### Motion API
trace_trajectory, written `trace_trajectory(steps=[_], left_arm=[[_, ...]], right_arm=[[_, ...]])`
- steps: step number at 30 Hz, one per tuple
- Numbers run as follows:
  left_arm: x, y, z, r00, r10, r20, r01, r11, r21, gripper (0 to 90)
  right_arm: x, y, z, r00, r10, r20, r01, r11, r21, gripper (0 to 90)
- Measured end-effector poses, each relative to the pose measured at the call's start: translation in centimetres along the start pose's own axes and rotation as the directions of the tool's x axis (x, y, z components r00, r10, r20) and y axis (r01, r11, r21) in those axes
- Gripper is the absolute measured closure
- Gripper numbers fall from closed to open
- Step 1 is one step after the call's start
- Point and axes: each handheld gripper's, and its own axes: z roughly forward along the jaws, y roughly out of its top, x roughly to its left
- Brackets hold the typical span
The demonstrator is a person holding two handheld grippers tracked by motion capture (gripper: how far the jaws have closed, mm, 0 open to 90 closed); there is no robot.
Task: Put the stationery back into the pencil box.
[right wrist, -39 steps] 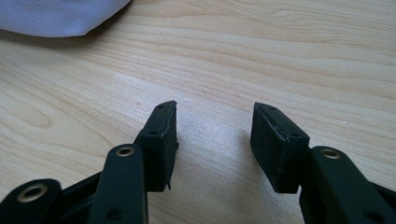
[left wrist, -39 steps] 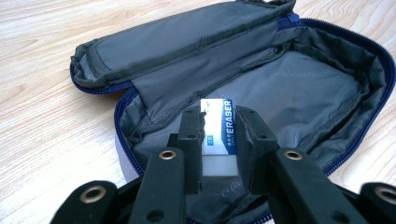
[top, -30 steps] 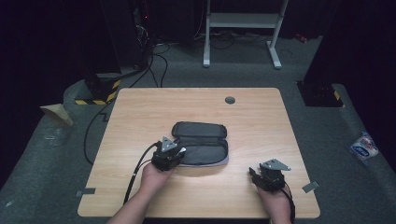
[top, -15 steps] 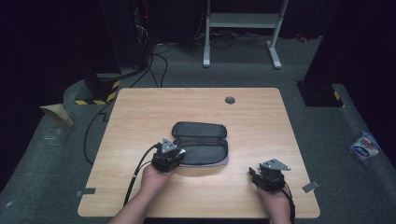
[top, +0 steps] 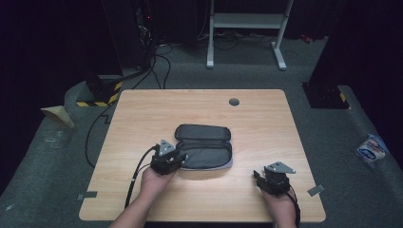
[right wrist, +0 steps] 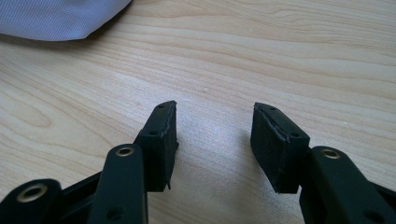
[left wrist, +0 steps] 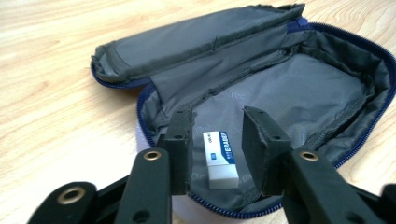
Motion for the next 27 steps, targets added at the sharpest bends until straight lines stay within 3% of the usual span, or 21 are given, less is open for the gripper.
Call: trace_trajectory(steps=[10, 19, 27], left_arm=[[2.1, -0.8, -1.5, 0.9996, -0.029, -0.007, 0.028, 0.9992, -0.029, 56.8], [3.9, -1.9, -2.4, 0.9989, -0.036, -0.031, 0.036, 0.9992, -0.018, 49.7], [5.3, -2.7, -3.1, 0.9969, -0.058, -0.053, 0.056, 0.998, -0.027, 38.4]], right_arm=[[0.0, 0.0, 0.0, 1.0, 0.005, 0.003, -0.005, 1.0, 0.001, 50.7], [0.0, 0.0, 0.0, 1.0, 0.007, 0.002, -0.007, 1.0, 0.002, 50.7], [0.0, 0.0, 0.0, 1.0, 0.007, 0.002, -0.007, 1.0, 0.002, 50.6]])
